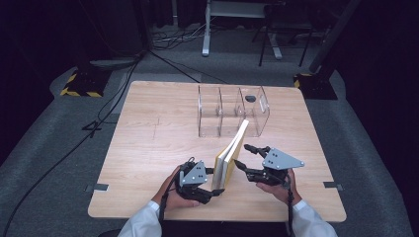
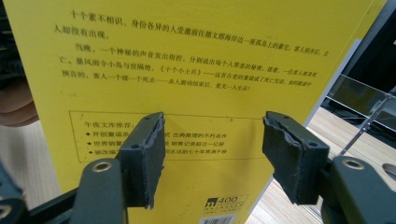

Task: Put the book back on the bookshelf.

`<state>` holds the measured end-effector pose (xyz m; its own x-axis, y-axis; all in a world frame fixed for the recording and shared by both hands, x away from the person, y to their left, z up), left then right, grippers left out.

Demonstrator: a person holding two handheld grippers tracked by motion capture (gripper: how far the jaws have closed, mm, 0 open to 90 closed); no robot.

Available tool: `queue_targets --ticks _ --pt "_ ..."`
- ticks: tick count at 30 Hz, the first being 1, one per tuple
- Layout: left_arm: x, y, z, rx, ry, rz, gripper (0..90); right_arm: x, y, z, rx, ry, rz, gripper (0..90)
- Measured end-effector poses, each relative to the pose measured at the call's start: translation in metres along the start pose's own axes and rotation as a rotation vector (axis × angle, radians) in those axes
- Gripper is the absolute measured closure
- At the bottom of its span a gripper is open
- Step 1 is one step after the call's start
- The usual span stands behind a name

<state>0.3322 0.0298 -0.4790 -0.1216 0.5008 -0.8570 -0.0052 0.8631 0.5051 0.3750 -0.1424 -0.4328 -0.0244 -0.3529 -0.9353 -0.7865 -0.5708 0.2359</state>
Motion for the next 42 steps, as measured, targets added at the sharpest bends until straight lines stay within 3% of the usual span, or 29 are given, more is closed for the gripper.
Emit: queue_targets --ticks 3,8,12,16,18,21,25,28,31,34,36,38,42 --pt "-0.002 -0.007 -0.003 -0.024 0.004 0.001 27.2 0.001 -0.002 0.001 0.005 -0.001 0.002 39.9" --pt "-0.010 -0.020 -0.005 -0.126 0.025 -0.008 25.4 0.002 -0.003 0.005 0.009 0.004 0.009 41.2" --pt "-0.017 -0.026 -0.003 -0.188 0.051 -0.044 25.7 0.002 -0.004 0.005 0.015 0.000 0.009 41.4" --pt "-0.023 -0.024 -0.001 -0.236 0.047 -0.085 28.2 0.003 -0.004 0.005 0.015 -0.002 0.007 41.6" --pt "-0.025 -0.020 0.000 -0.257 0.055 -0.113 33.2 0.003 -0.004 0.005 0.014 0.000 0.009 41.7" --pt "-0.029 -0.011 0.002 -0.297 0.049 -0.147 49.5 0.004 -0.005 0.006 0.010 0.001 0.011 41.6" --pt "-0.028 -0.002 0.004 -0.337 0.021 -0.116 65.5 0.004 -0.005 0.004 0.010 0.004 0.016 39.9" --pt "-0.024 0.005 0.009 -0.325 0.028 -0.112 74.8 0.005 -0.004 -0.002 0.020 -0.005 0.015 38.9" --pt "-0.021 0.011 0.011 -0.269 0.025 -0.117 75.0 0.007 -0.002 -0.021 0.055 -0.034 0.012 38.2" --pt "-0.018 0.016 0.008 -0.200 -0.009 -0.105 75.0 0.010 0.000 -0.030 0.046 -0.054 0.017 34.6" --pt "-0.015 0.021 0.005 -0.156 -0.019 -0.102 75.1 0.013 0.002 -0.036 0.001 -0.071 0.032 33.9" --pt "-0.012 0.026 0.002 -0.109 -0.028 -0.104 75.0 0.018 0.003 -0.038 -0.065 -0.055 0.057 32.4" --pt "-0.003 0.038 -0.008 -0.031 -0.037 -0.121 75.0 0.021 0.004 -0.034 -0.199 -0.067 0.064 28.5"
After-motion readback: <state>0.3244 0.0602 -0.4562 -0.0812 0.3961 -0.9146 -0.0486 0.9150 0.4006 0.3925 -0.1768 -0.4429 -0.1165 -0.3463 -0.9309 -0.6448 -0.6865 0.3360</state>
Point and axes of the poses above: each handheld gripper's, and its own axes: y roughly backward along the jaws, x roughly out of its underside, z roughly to its left, the point moved 6 cm from there along -y, roughly forward along the jaws, and after that the axes turned 15 degrees about x, right-handed, at the moved point
